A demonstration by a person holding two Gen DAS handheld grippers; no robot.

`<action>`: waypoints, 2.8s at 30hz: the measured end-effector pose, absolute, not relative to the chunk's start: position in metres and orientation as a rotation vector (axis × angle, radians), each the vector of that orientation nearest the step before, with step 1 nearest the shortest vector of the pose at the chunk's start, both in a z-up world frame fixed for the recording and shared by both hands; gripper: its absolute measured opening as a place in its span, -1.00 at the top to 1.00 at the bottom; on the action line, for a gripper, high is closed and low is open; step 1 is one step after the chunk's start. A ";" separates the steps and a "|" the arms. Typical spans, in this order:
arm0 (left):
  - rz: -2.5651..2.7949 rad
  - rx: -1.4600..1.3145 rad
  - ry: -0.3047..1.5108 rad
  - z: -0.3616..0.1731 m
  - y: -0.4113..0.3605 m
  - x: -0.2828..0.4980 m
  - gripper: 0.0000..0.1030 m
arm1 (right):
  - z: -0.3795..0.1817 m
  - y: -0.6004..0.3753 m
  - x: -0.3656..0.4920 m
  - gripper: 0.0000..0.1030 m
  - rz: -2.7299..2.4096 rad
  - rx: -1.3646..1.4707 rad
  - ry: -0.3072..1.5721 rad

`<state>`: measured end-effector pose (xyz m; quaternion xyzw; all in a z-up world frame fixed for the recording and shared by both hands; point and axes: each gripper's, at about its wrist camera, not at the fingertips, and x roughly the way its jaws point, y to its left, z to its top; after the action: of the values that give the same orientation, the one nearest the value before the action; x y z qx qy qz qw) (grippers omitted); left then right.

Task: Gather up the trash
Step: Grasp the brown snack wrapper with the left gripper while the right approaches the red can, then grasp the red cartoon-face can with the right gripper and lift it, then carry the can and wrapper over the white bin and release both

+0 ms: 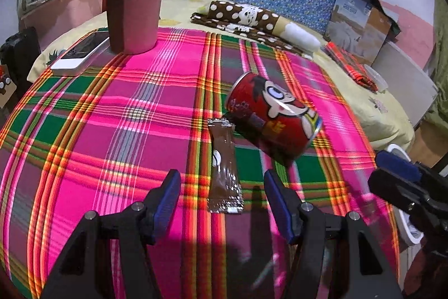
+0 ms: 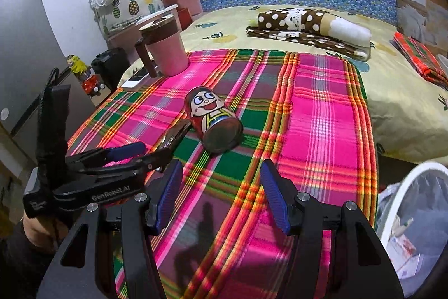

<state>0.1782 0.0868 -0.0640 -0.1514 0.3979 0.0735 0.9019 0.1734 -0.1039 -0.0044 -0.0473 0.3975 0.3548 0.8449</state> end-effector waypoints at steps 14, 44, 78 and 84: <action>0.198 -0.273 0.831 -0.066 0.097 0.172 0.53 | -0.016 -0.074 0.207 -0.15 0.799 -0.161 0.842; 0.178 -0.330 0.803 -0.062 0.108 0.147 0.54 | -0.025 -0.053 0.197 -0.06 0.833 -0.204 0.876; -0.104 -0.178 0.767 -0.015 -0.032 0.112 0.55 | 0.008 -0.205 0.116 -0.06 0.562 0.026 0.785; -0.174 -0.150 0.761 -0.009 -0.063 0.120 0.55 | 0.008 -0.239 0.113 -0.06 0.480 0.046 0.776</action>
<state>0.1203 -0.0628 -0.0095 -0.0730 0.3704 -0.0846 0.9221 0.1131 -0.2392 0.0076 0.0224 0.3748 0.2317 0.8974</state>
